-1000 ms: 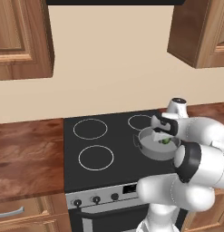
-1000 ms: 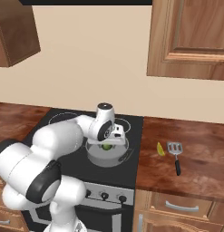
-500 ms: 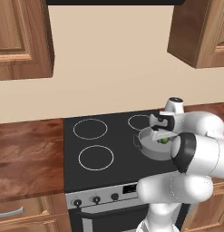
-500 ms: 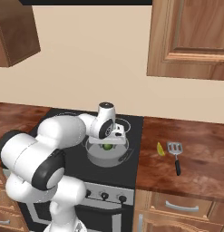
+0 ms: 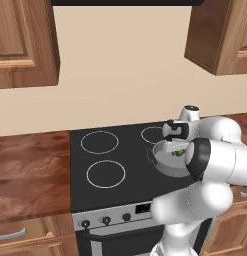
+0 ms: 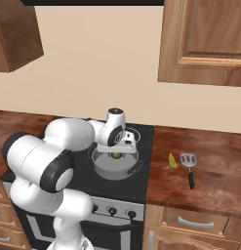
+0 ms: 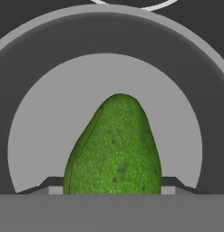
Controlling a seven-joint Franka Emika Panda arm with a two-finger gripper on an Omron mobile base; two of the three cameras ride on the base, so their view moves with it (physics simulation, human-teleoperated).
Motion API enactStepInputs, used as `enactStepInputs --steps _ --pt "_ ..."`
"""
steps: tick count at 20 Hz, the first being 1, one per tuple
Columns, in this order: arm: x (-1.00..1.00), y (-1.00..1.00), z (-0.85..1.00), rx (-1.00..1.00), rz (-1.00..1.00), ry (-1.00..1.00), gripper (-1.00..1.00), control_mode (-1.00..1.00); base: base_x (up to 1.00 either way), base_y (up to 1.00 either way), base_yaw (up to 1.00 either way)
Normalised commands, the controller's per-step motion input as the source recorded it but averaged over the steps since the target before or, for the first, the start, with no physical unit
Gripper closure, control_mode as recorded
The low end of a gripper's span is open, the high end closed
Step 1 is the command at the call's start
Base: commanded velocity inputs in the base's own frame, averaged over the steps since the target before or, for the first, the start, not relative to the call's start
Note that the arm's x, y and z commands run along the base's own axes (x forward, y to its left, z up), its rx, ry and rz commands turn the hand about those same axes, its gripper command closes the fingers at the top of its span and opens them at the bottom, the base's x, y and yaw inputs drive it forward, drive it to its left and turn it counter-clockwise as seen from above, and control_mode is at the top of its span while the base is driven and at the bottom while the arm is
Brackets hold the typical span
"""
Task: Put the avocado and lemon wedge in the pot. Retrieve the spatula and lightly stir the vegetables in the pot.
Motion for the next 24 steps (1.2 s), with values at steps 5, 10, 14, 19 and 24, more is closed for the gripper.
enactStepInputs --steps 5,10,14,19,24 --pt "0.01 0.0 -0.02 0.01 0.0 0.0 1.0 -1.0 0.0 0.0 0.0" --pt "0.0 0.0 -0.06 0.03 0.0 0.0 -1.0 -1.0 0.0 0.0 0.0" --pt "0.0 0.0 0.0 0.02 0.0 0.0 -1.0 -1.0 0.0 0.0 0.0" --pt "0.0 0.0 0.0 0.0 0.0 0.0 -1.0 -1.0 0.0 0.0 0.0" --pt "-0.01 0.0 0.05 0.0 0.0 0.0 -1.0 -1.0 0.0 0.0 0.0"
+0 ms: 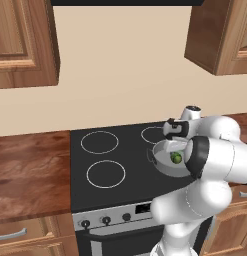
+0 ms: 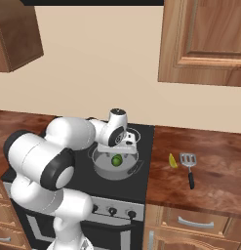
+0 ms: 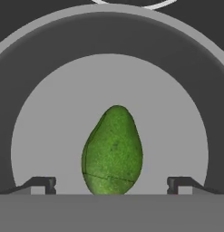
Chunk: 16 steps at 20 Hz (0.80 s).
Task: Put the avocado and lemon wedge in the pot. Retrieve the spatula and lightly stir the vegetables in the pot.
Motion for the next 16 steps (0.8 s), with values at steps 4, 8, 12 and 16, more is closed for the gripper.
enactStepInputs --steps 4,8,12,16 --pt "-0.34 0.0 0.52 0.0 -0.02 -0.07 -1.0 -1.0 0.0 0.0 0.0" --pt "-0.63 -0.18 0.55 0.01 -0.08 -0.14 -1.0 -1.0 0.0 0.0 0.0" --pt "-0.67 -0.64 0.13 0.0 -0.11 -0.07 -1.0 -1.0 0.0 0.0 0.0" --pt "-0.27 -1.0 0.0 0.0 -0.18 -0.01 -1.0 -1.0 0.0 0.0 0.0"
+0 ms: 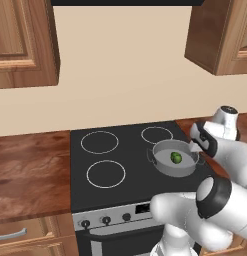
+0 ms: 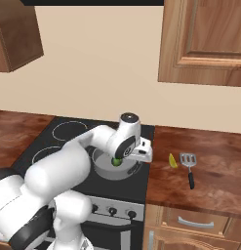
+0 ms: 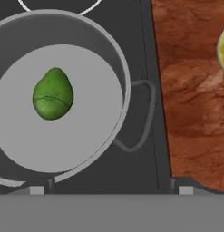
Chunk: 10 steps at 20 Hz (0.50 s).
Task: Put the avocado and lemon wedge in the pot. Retrieve the spatula and lightly stir the vegetables in the pot.
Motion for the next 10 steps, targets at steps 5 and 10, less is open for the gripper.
enactStepInputs --steps 5,10 --pt "-0.01 -1.0 0.0 0.0 -0.21 0.0 -1.0 -1.0 0.0 0.0 0.0" --pt "0.01 -0.91 0.21 0.0 -0.17 0.0 -1.0 -1.0 0.0 0.0 0.0"
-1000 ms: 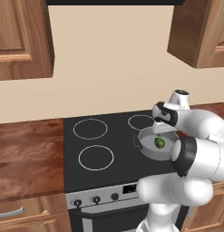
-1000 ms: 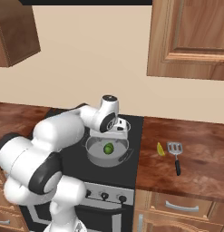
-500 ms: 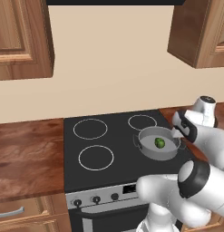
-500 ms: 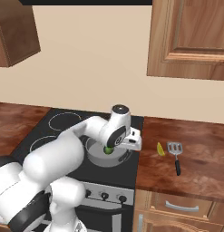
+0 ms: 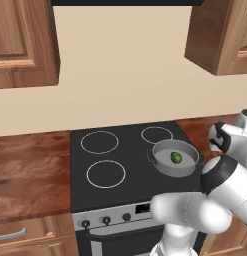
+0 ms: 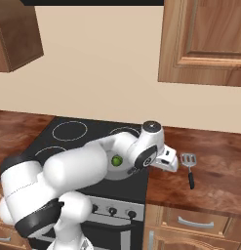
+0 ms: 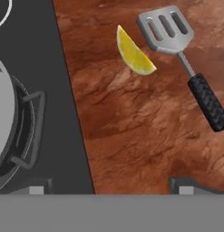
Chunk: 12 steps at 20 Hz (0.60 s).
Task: Put the avocado and lemon wedge in the pot. Retrieve the spatula and lightly stir the vegetables in the pot.
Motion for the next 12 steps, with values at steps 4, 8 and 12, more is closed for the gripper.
enactStepInputs --steps 4,8,12 --pt "0.0 -0.25 0.21 0.0 -0.01 0.0 -1.0 -1.0 0.0 0.0 0.0" --pt "0.15 -0.17 0.0 0.0 0.09 0.08 -1.0 -1.0 0.0 0.0 0.0" --pt "0.31 -0.29 -0.01 0.01 0.14 0.1 -1.0 -1.0 0.0 0.0 0.0"
